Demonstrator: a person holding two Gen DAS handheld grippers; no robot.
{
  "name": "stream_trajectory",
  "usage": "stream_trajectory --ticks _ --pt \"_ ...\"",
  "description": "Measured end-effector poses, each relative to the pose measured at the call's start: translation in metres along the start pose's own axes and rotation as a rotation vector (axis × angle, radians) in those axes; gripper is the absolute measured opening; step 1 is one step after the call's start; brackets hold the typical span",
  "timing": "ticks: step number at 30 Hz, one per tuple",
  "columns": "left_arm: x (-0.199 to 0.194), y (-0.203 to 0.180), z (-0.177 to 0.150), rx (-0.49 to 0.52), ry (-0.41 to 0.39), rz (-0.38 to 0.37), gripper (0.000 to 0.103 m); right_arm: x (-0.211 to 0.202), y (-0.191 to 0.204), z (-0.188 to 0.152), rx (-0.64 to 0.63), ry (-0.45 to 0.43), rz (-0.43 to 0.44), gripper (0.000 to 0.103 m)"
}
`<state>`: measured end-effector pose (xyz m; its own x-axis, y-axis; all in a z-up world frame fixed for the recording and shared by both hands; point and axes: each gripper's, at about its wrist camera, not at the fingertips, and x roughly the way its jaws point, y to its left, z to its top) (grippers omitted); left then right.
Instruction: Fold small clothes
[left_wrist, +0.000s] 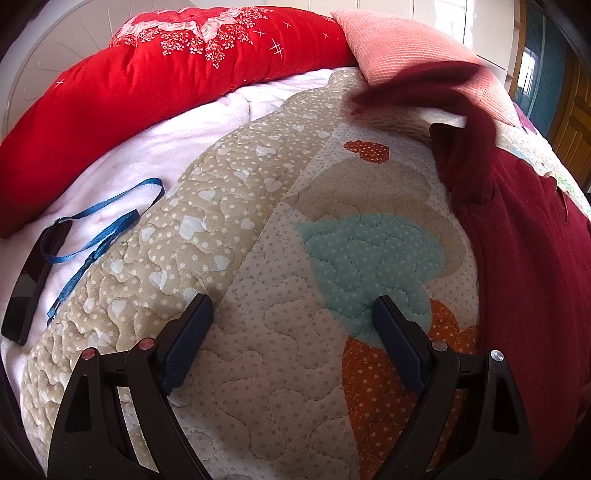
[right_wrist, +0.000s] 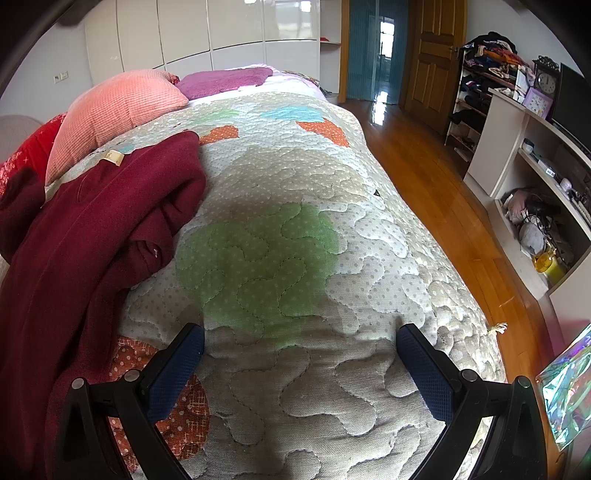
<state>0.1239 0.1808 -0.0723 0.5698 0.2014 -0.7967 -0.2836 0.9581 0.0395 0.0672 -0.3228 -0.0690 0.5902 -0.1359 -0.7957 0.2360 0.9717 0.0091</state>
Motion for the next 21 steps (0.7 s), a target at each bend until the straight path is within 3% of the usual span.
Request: stream_trajectory --ticks 10,15,21 --pt "-0.014 0.003 0.005 0.021 0.042 -0.011 0.089 0.000 0.000 0.000 0.000 0.000 0.000 0.103" --pt "-0.043 -0.007 -0.003 0.067 -0.013 -0.001 0.089 0.000 0.000 0.000 -0.001 0.001 0.001 0.103" --pt "-0.086 -0.025 -0.006 0.102 -0.091 -0.045 0.089 0.000 0.000 0.000 0.000 0.001 0.001 0.103"
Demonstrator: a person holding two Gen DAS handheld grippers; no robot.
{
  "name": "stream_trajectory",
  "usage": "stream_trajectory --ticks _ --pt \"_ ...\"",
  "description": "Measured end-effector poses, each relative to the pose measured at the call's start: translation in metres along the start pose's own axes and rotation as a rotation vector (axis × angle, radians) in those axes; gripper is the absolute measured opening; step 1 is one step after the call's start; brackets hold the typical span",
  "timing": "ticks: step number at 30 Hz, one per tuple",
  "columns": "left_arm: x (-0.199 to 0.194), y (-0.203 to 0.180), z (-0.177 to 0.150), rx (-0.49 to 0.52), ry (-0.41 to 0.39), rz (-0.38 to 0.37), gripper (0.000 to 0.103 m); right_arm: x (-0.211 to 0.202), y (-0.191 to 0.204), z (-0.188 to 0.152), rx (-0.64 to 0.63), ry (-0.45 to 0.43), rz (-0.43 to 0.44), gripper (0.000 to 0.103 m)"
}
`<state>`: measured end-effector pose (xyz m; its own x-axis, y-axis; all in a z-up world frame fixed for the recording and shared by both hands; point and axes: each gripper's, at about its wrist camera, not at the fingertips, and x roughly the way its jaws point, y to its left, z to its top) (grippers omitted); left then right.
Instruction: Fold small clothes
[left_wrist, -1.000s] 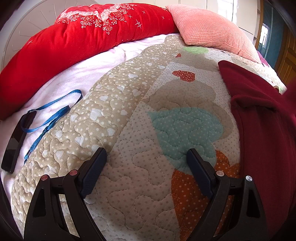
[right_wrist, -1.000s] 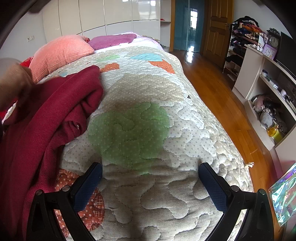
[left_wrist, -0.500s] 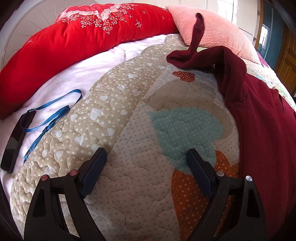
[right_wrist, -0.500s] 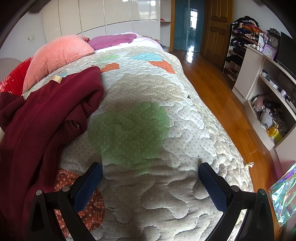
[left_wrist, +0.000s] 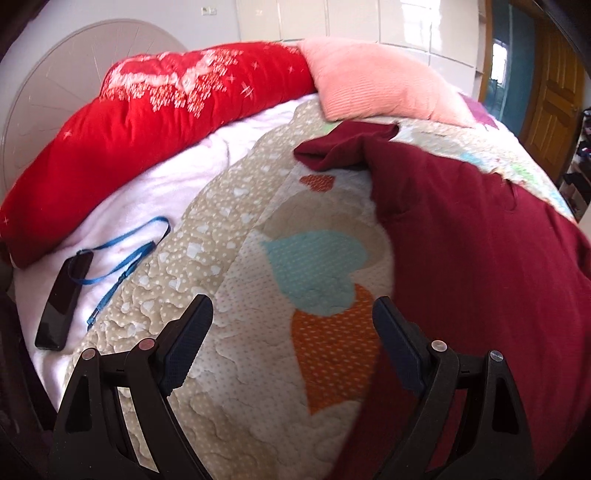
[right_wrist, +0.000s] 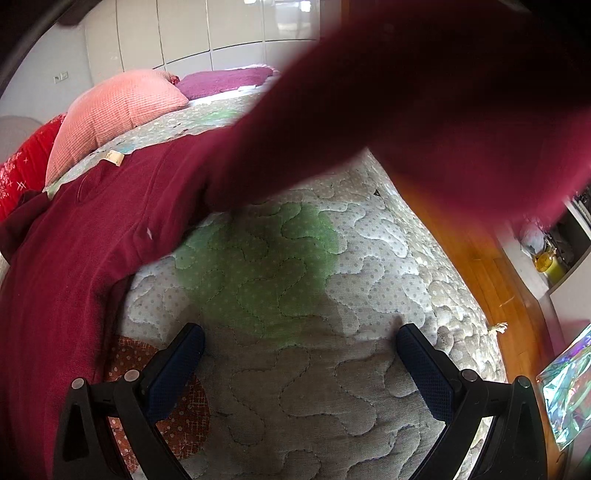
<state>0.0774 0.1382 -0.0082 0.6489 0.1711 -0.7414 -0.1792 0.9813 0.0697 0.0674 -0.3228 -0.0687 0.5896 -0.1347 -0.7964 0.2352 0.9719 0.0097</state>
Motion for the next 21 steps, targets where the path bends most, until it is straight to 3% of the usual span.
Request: stream_trajectory --ticks 15,21 --pt "-0.055 -0.056 -0.006 0.074 -0.090 -0.080 0.089 0.001 0.003 0.001 -0.007 0.016 -0.005 0.103" --pt "-0.064 -0.069 -0.008 0.096 -0.102 -0.098 0.089 -0.047 0.011 -0.008 -0.008 0.018 0.011 0.103"
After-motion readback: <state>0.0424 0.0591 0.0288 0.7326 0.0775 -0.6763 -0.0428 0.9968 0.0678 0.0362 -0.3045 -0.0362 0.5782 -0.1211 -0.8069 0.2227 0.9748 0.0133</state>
